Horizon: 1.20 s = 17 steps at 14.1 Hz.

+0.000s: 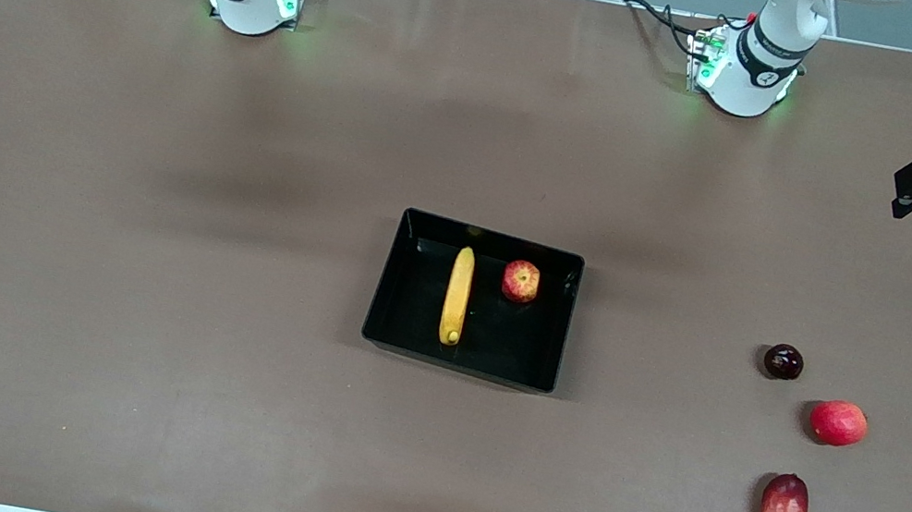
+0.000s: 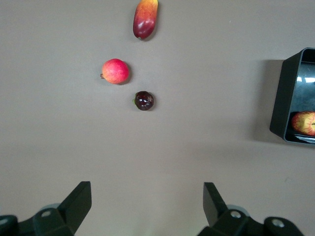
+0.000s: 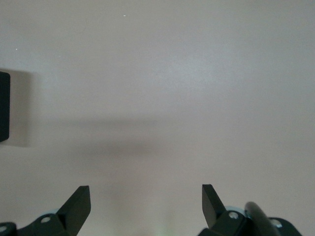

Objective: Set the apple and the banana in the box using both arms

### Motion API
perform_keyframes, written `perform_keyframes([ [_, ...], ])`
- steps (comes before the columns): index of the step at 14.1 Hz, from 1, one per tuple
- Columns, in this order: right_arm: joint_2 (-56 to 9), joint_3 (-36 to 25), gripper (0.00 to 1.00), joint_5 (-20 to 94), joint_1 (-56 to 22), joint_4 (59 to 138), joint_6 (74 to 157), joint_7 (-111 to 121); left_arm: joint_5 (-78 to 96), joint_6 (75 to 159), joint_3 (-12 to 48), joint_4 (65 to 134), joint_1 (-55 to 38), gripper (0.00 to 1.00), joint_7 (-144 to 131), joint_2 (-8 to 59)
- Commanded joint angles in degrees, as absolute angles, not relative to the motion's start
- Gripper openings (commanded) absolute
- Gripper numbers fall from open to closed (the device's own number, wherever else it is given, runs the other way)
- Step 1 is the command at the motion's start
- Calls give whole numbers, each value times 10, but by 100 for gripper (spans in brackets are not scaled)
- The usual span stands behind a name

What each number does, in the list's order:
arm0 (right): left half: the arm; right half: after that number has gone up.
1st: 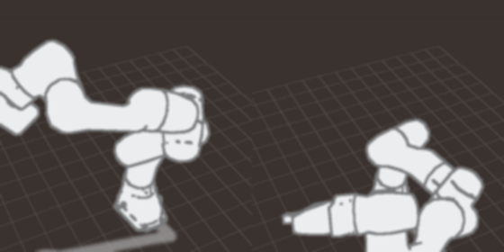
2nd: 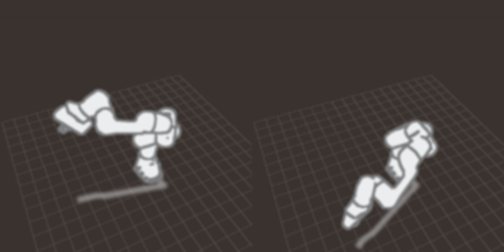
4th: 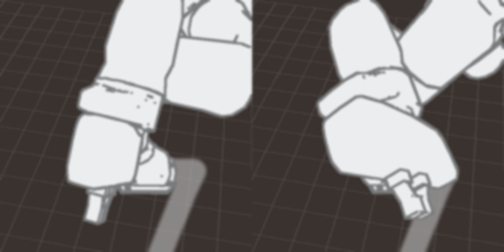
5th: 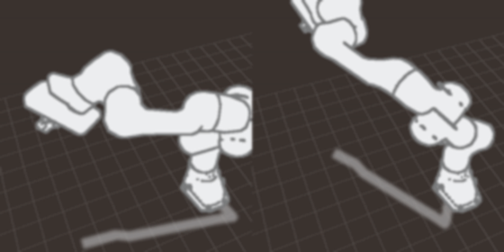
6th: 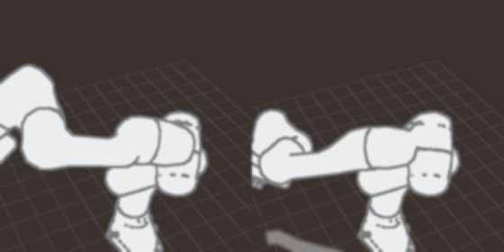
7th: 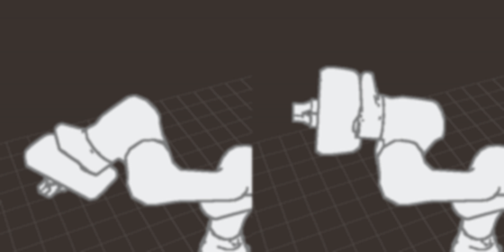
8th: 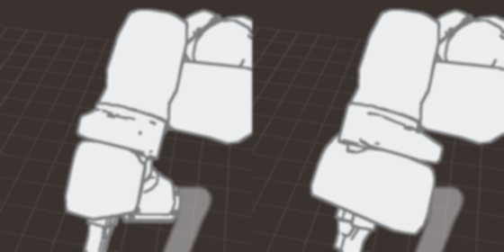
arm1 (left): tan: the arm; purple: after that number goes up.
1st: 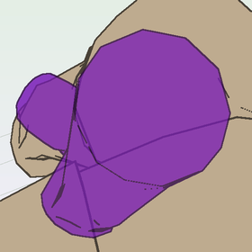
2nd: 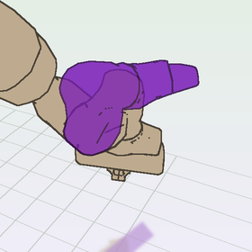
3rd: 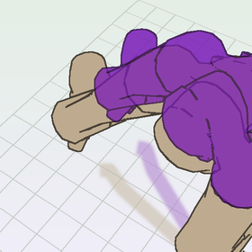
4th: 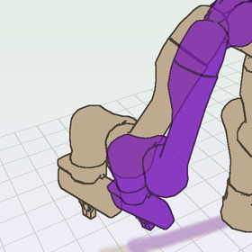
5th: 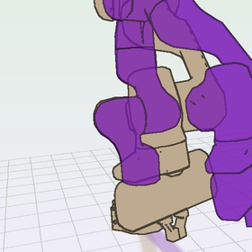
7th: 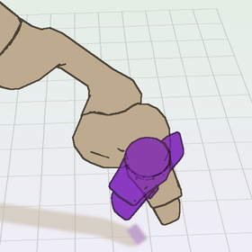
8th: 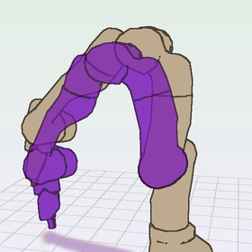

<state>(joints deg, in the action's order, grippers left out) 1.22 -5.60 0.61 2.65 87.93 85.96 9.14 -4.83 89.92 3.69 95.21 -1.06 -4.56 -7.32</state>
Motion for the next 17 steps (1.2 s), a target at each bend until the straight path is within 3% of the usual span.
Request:
perform_keyframes([
  [1, 21, -50, 100, -3, 31, 881, 853, 89, -40, 903, 28, 966, -15, 100, -35, -93],
  [17, 21, -51, 100, 0, 33, 882, 852, 88, -40, 904, 57, 922, 15, 100, -38, -54],
])
